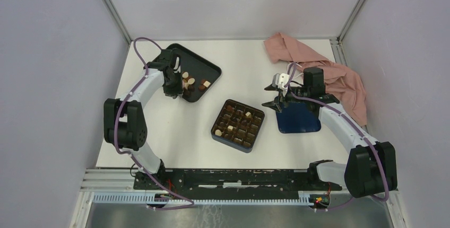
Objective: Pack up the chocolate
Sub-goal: Pick up the fake chocolate from the plate.
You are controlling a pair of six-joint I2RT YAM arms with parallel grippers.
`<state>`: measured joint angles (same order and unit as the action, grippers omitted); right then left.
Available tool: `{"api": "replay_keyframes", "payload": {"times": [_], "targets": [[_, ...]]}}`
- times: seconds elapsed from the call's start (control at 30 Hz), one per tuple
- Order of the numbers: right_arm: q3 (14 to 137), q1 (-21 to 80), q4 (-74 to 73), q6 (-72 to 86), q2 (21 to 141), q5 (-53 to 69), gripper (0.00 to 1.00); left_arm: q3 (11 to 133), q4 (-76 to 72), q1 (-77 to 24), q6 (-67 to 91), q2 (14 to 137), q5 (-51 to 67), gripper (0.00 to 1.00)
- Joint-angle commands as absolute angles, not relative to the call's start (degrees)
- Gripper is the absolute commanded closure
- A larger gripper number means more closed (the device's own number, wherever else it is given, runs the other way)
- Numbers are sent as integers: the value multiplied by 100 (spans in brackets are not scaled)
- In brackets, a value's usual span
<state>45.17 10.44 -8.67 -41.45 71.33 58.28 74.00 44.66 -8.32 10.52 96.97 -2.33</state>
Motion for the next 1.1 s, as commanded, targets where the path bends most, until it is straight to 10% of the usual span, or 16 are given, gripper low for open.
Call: {"api": "replay_keyframes", "payload": {"times": [0.0, 1.07], "targets": [[4621, 1032, -786, -4158, 7205, 5985, 30, 7603, 4465, -801, 616, 9669, 44, 63], [4746, 1037, -914, -4047, 7354, 5889, 30, 7213, 4623, -792, 672, 9386, 42, 63]]}}
